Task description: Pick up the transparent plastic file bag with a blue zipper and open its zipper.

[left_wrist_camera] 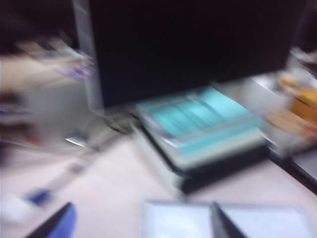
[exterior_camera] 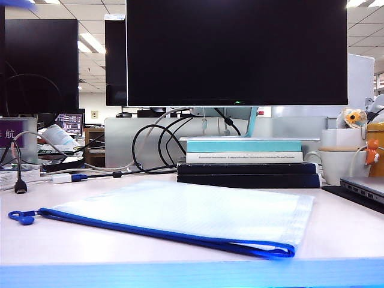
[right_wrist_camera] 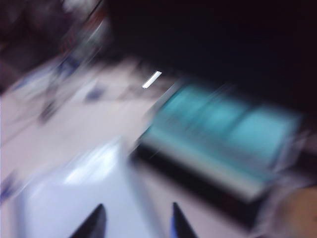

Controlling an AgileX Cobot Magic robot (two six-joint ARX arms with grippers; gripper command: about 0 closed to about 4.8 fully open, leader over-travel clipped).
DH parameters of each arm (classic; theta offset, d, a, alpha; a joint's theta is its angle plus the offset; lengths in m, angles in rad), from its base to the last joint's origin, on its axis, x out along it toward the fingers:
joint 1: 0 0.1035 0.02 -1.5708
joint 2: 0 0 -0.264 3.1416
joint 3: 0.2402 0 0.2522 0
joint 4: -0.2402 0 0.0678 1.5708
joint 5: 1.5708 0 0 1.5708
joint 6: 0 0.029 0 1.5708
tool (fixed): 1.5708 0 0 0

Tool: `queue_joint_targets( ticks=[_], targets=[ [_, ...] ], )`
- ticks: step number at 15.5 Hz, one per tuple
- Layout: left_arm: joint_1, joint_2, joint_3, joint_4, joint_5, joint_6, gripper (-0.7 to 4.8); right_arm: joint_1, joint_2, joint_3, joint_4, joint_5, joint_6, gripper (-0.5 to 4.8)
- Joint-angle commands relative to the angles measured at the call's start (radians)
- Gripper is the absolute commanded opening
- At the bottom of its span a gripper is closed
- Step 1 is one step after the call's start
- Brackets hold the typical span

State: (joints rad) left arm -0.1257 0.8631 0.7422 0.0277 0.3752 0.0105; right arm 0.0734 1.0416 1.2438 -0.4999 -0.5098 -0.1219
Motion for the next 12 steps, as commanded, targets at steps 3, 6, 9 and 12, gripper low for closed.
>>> queue_joint_targets(
  ticks=[3,6,9,12],
  targets=[
    [0.188,-0.151,-0.086,0.027,0.011,0.012,2.72,0.000,-0.217,-0.158,0.283,0.178,0.074,-0.05],
    [0.237,-0.259,-0.159,0.034,0.011,0.008,2.70,0.000,-0.360,-0.358,0.474,0.272,0.130,-0.09],
    [0.240,-0.433,-0.227,0.034,-0.087,0.008,2.00,0.002,-0.567,-0.650,0.562,0.317,0.159,-0.09],
    [0.239,-0.585,-0.329,0.034,-0.120,-0.031,1.41,0.002,-0.770,-0.895,0.737,0.362,0.208,-0.09]
  ],
)
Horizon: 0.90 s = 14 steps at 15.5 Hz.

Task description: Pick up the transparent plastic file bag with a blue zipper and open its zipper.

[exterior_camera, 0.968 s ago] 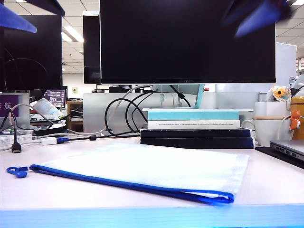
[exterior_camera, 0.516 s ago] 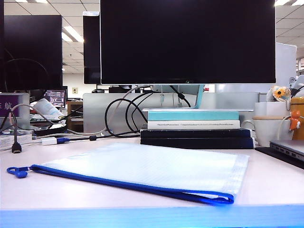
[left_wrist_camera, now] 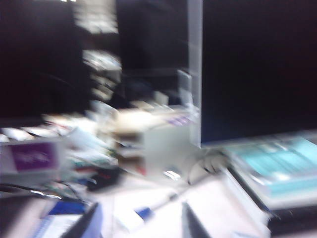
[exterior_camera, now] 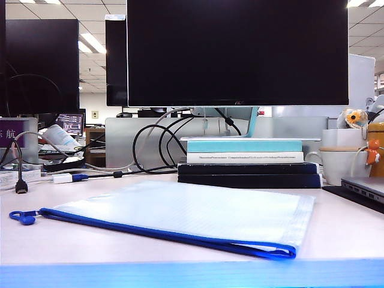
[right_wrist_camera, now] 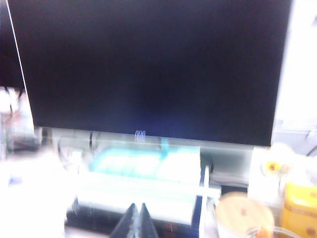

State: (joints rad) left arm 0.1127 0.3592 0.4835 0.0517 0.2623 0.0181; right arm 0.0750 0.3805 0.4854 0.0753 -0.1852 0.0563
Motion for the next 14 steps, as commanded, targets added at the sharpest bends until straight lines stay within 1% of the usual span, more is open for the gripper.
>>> queue_joint_targets(
  ticks=[1,3,5,6,8,9,10,12,13,14],
  targets=[
    [0.001,-0.126,-0.115,0.019,-0.007,-0.045,1.37,0.001,-0.134,-0.211,0.219,0.032,0.032,-0.09],
    [0.000,-0.218,-0.209,0.025,-0.008,-0.116,0.37,0.001,-0.145,-0.336,0.292,0.027,0.118,-0.09],
    [-0.001,-0.307,-0.288,0.013,0.001,-0.146,-0.06,0.001,-0.145,-0.409,0.357,0.039,0.134,-0.09],
    [0.000,-0.335,-0.306,-0.002,0.012,-0.156,-0.06,0.001,-0.145,-0.416,0.359,0.055,0.134,-0.09],
    [-0.001,-0.357,-0.319,-0.103,0.013,-0.159,-0.06,0.001,-0.144,-0.428,0.346,0.060,0.135,-0.08],
    [-0.001,-0.357,-0.319,-0.120,0.013,-0.148,-0.06,0.000,-0.145,-0.433,0.341,0.056,0.135,-0.08],
    [0.000,-0.357,-0.319,-0.117,0.034,-0.146,-0.06,0.000,-0.146,-0.439,0.339,0.053,0.135,-0.08],
    [0.000,-0.357,-0.319,-0.109,0.033,-0.138,-0.06,-0.001,-0.196,-0.438,0.314,0.053,0.135,-0.08],
    [0.000,-0.357,-0.319,-0.142,0.008,-0.124,-0.06,-0.002,-0.263,-0.438,0.212,0.061,0.134,-0.08],
    [0.000,-0.357,-0.319,-0.159,-0.005,-0.127,-0.06,-0.002,-0.292,-0.438,0.161,0.063,0.134,-0.08]
  ],
)
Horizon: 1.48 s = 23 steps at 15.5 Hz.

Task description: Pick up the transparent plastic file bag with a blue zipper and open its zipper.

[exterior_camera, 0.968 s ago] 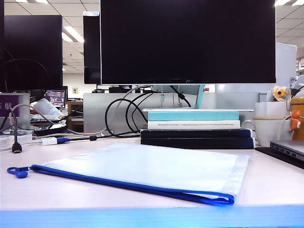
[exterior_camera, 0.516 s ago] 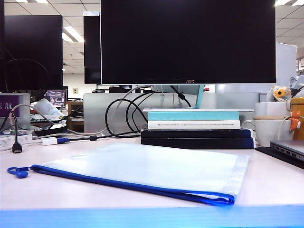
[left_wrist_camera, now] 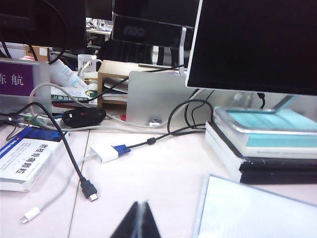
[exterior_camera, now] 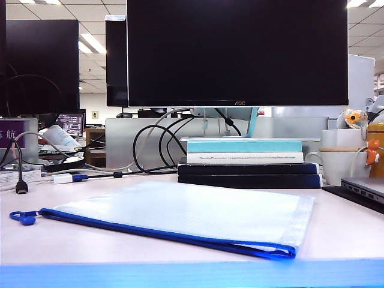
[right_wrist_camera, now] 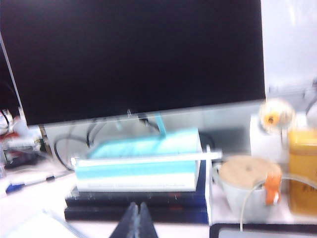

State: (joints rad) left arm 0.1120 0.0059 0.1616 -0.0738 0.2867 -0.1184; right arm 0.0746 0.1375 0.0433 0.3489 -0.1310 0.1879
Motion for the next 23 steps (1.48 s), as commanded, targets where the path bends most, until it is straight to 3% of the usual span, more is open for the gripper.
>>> queue_joint_targets(
  ticks=[1,3,5,9,12,16,18,23],
  targets=[
    [0.000,-0.004,0.003,-0.051,-0.042,0.001,-0.06,-0.001,-0.111,0.004,-0.209,0.016,0.003,-0.08],
    [-0.002,-0.004,0.003,-0.061,-0.115,-0.040,-0.06,-0.002,-0.136,0.004,-0.272,0.039,0.003,-0.08],
    [-0.003,-0.004,0.003,-0.116,-0.210,0.053,-0.06,-0.001,-0.137,0.002,-0.328,0.072,0.002,-0.08],
    [-0.002,-0.004,-0.076,-0.095,-0.250,-0.022,-0.06,-0.001,-0.137,-0.030,-0.364,0.088,0.004,-0.08],
    [-0.003,-0.005,-0.154,-0.022,-0.239,-0.011,-0.06,0.000,-0.137,-0.030,-0.369,0.087,0.004,-0.07],
    [-0.003,-0.004,-0.154,-0.040,-0.230,0.030,-0.02,0.000,-0.137,-0.030,-0.376,0.095,0.003,-0.07],
    [-0.002,-0.004,-0.154,-0.043,-0.230,0.032,-0.01,0.000,-0.137,-0.029,-0.399,0.154,0.003,-0.07],
    [-0.002,-0.004,-0.154,-0.024,-0.230,0.033,-0.01,0.000,-0.137,-0.029,-0.401,0.130,0.055,-0.06]
  ],
)
